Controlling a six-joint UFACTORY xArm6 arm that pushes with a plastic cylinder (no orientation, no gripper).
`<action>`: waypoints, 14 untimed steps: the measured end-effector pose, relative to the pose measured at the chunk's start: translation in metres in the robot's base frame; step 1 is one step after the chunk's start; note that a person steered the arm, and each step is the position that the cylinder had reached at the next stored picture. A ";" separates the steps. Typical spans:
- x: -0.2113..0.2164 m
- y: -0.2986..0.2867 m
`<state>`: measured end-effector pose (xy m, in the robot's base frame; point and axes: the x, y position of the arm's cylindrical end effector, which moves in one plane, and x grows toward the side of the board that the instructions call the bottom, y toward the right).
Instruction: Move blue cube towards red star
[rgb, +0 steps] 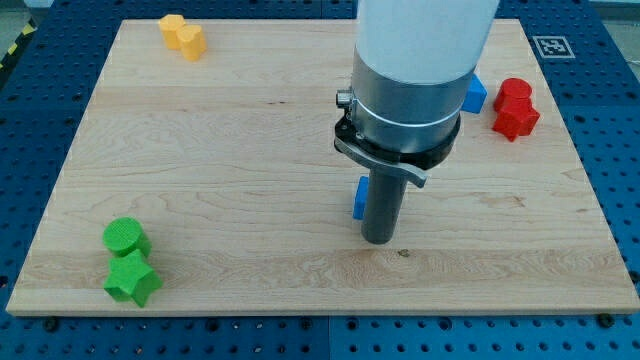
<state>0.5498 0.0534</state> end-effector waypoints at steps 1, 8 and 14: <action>-0.003 -0.006; -0.146 -0.009; -0.140 0.117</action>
